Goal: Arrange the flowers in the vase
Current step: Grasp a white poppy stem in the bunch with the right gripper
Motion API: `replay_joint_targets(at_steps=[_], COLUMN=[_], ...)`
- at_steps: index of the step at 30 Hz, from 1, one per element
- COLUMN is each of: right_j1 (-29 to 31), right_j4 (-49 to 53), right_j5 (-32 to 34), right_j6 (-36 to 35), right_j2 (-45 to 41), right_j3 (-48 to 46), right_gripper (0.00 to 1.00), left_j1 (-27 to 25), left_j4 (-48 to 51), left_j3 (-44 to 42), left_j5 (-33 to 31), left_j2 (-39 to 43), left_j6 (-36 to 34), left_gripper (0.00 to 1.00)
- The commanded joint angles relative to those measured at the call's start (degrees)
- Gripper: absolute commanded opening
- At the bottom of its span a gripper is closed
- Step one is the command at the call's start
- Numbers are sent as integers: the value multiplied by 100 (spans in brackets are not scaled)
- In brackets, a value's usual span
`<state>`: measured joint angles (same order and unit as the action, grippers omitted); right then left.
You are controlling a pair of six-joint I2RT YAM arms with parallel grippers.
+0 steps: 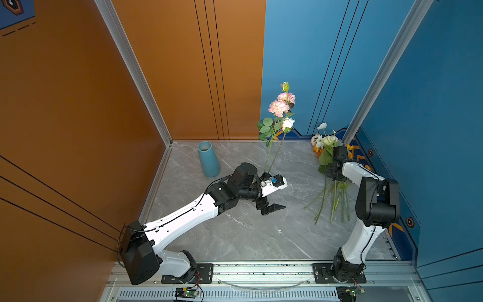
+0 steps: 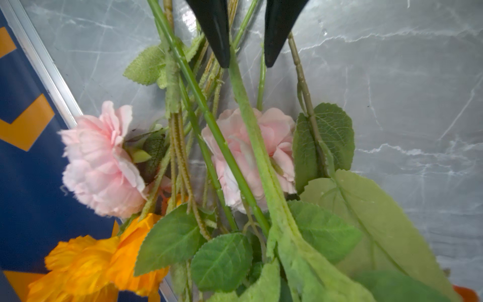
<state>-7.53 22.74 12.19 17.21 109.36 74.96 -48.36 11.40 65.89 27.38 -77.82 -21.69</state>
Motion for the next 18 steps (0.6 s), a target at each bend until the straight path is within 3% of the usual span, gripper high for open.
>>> replay_joint_targets(at_steps=[1, 11, 16, 18], right_j1=[-83, -108, -91, -44], right_j4=[222, 318, 404, 407], right_j5=[193, 156, -72, -77], right_j6=[-125, -213, -197, -218], right_j2=[96, 341, 419, 343], right_j3=[142, 217, 296, 274], right_gripper=[26, 26, 5, 4], left_j1=[-43, -52, -59, -59], left_j4=[154, 183, 205, 209], left_j3=[43, 66, 73, 77], left_j5=[-38, 30, -22, -21], left_j2=[-37, -75, -75, -76], left_j6=[-124, -110, -149, -151], left_gripper=[98, 98, 98, 98])
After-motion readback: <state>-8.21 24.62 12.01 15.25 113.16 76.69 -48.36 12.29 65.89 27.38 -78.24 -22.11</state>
